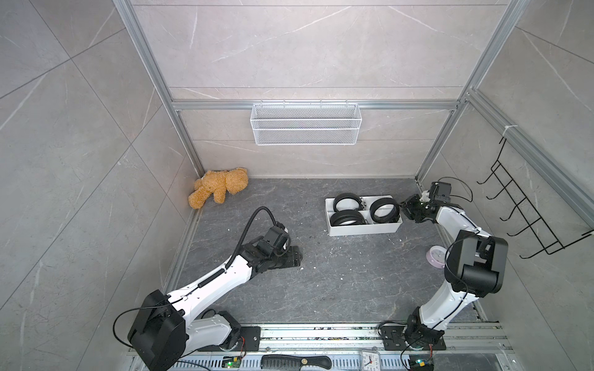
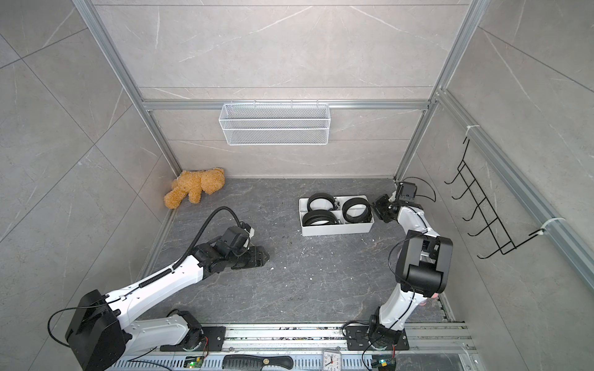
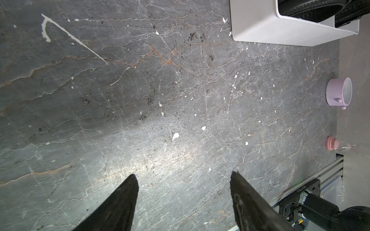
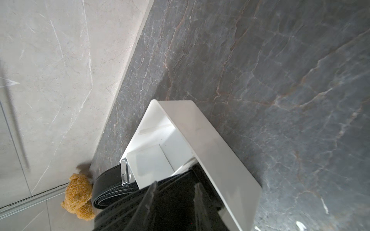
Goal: Place the belts into the storage roll
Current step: Place the belt in the container.
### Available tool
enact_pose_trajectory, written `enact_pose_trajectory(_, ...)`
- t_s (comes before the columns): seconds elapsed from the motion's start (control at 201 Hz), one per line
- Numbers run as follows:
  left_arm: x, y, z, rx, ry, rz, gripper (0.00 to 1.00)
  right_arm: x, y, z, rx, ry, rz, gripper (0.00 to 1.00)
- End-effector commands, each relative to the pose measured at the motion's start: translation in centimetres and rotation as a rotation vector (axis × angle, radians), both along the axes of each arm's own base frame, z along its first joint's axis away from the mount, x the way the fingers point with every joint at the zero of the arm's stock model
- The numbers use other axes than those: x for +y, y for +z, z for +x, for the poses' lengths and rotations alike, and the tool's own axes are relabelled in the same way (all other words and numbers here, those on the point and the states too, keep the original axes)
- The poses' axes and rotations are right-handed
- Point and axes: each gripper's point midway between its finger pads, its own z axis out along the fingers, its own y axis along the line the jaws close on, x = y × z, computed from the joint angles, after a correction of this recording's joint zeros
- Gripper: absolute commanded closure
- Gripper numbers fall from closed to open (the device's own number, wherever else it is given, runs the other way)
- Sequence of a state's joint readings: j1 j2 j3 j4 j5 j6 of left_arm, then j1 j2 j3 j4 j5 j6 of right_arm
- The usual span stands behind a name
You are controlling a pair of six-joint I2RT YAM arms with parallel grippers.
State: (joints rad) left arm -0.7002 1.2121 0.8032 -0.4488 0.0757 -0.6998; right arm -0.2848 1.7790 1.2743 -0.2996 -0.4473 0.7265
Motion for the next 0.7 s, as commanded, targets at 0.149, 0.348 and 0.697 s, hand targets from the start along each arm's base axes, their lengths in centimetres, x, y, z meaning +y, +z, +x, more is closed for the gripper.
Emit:
enact_pose_trajectory(0.149,0.5,0.0,-0.1,-0.006,0.015,0.0,0.25,1.8,-2.4,-2.5,0.098,0.028,0.078,0.66)
enact_pose_trajectory(0.348,0.4,0.3,0.0,-0.008,0.013,-0.003,0.25,-0.4,-6.5,-4.0,0.192,-0.063,0.067,0.65)
enact_pose_trajectory(0.697,1.0,0.7,-0.4,-0.019,0.024,0.001,0.25,-3.4,-3.5,-3.6,0.135,-0.105,-0.003,0.68)
